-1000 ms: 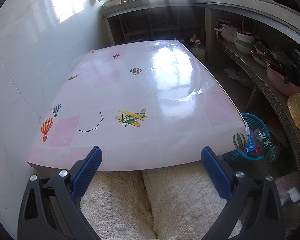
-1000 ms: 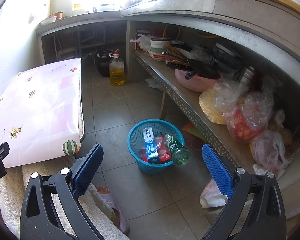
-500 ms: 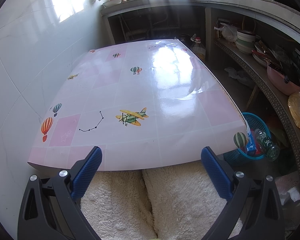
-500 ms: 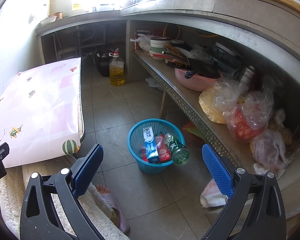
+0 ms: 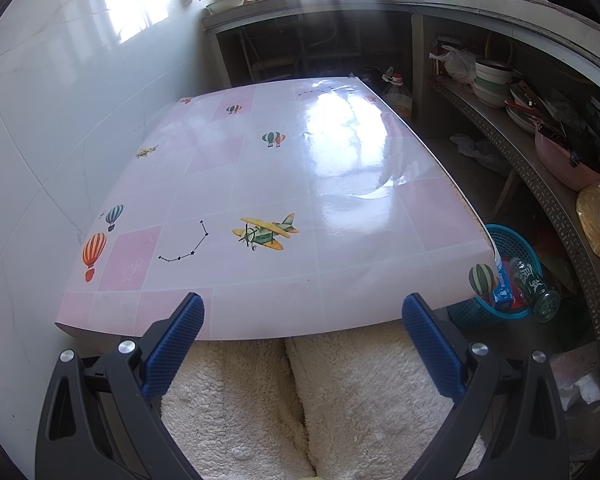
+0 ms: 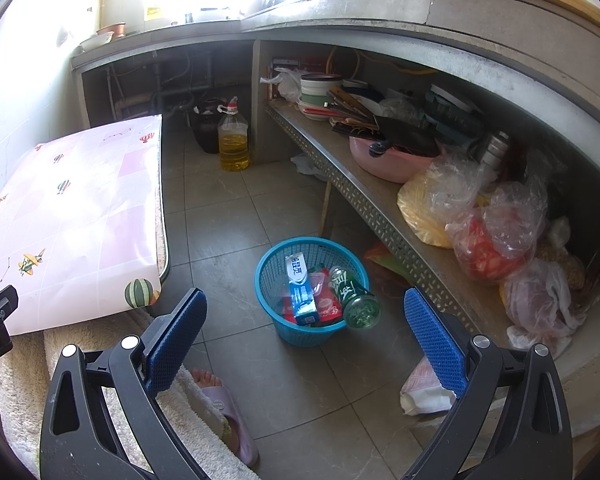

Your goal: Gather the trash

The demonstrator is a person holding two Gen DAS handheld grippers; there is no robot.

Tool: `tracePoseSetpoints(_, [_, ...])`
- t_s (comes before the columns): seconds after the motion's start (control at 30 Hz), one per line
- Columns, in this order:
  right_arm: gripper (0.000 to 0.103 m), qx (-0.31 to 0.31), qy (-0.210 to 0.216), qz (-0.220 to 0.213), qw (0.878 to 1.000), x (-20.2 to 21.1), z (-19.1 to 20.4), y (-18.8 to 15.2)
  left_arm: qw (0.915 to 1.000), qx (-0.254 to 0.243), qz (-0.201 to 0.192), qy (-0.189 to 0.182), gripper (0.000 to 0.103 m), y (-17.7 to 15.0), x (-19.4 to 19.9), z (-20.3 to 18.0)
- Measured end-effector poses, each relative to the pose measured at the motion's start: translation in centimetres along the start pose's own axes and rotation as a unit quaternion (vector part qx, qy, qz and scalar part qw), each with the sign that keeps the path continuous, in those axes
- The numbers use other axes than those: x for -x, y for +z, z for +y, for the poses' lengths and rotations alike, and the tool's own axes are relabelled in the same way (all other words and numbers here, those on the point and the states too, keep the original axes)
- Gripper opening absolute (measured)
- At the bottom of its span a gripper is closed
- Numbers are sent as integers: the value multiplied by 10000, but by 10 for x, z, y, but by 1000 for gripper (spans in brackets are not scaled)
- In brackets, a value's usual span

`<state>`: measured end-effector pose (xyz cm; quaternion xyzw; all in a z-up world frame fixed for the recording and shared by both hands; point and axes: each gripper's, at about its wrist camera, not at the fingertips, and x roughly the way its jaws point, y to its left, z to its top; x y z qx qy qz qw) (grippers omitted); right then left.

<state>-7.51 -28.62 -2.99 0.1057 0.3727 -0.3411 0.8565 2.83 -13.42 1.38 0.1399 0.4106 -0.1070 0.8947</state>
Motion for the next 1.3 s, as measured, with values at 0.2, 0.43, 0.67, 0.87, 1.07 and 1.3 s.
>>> tracePoseSetpoints(0.2, [95, 5, -8, -3, 10000, -1, 0, 0, 10000, -2, 1, -2, 97, 0, 0, 0])
tracePoseSetpoints(0.43, [95, 10, -10, -5, 10000, -1, 1, 0, 10000, 9, 12, -1, 97, -1, 0, 1])
tracePoseSetpoints(0.67, [95, -1, -18, 14, 10000, -1, 1, 0, 10000, 4, 24, 5, 97, -3, 0, 0])
tracePoseSetpoints(0.87, [95, -7, -10, 21, 10000, -1, 1, 0, 10000, 4, 27, 4, 97, -3, 0, 1])
tracePoseSetpoints(1.07, [95, -10, -14, 17, 10000, 1, 1, -1, 10000, 0, 36, -6, 97, -4, 0, 1])
tracePoseSetpoints(1.3, [95, -8, -11, 14, 10000, 0, 1, -1, 10000, 3, 47, -10, 97, -3, -1, 0])
